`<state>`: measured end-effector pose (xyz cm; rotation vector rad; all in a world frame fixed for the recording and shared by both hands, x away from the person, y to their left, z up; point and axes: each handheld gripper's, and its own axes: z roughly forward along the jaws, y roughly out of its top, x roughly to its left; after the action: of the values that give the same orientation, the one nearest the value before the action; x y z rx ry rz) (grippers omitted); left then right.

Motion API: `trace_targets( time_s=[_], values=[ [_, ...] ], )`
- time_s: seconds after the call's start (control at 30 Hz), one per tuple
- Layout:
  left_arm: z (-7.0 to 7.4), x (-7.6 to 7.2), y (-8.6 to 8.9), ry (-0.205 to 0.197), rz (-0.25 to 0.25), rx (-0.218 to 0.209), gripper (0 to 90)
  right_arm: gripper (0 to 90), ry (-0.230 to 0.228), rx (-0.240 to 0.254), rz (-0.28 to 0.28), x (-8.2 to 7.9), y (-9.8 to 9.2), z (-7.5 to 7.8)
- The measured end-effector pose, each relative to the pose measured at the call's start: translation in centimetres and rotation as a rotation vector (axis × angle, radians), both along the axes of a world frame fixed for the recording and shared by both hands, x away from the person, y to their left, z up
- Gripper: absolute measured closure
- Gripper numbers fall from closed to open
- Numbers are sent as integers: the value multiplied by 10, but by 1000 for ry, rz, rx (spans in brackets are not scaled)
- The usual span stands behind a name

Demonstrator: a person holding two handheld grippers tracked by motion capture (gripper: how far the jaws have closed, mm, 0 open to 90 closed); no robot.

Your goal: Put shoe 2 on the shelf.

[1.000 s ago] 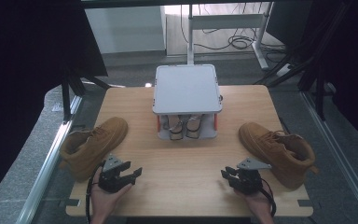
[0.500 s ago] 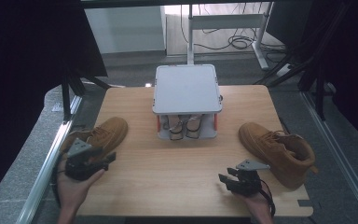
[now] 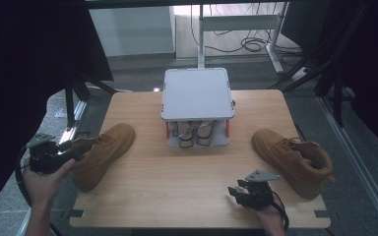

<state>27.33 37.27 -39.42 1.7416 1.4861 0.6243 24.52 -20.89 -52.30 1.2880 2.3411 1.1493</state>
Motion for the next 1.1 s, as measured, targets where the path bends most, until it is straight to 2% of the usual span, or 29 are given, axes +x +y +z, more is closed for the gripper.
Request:
trace_targets(
  time_s=[0.23,0.27,0.3,0.43,0.6,0.73,0.8,0.87,1.0,1.1],
  values=[
    [-10,18,27,67,51,10,402,487,2,-5,-7,0,0,-1],
    [-12,22,30,89,58,5,403,487,1,-6,-7,0,0,-1],
    [-14,26,33,109,59,3,405,486,-1,-7,-5,0,0,-1],
    [-23,37,37,152,54,6,413,482,-6,-11,1,1,3,0],
    [-32,46,40,201,45,15,423,480,0,-13,-2,2,1,-2],
    [-36,53,37,241,11,24,452,480,1,-12,-7,3,0,-2],
    [-35,56,34,254,-6,42,479,480,0,-11,-8,3,1,-1],
    [-33,59,32,284,-33,68,500,478,-2,-15,-8,3,1,-1],
    [-33,61,30,315,-55,59,611,478,-6,-8,-13,4,-1,1],
    [-32,61,27,327,-49,75,675,478,-21,-8,-24,3,-5,5]
  ],
)
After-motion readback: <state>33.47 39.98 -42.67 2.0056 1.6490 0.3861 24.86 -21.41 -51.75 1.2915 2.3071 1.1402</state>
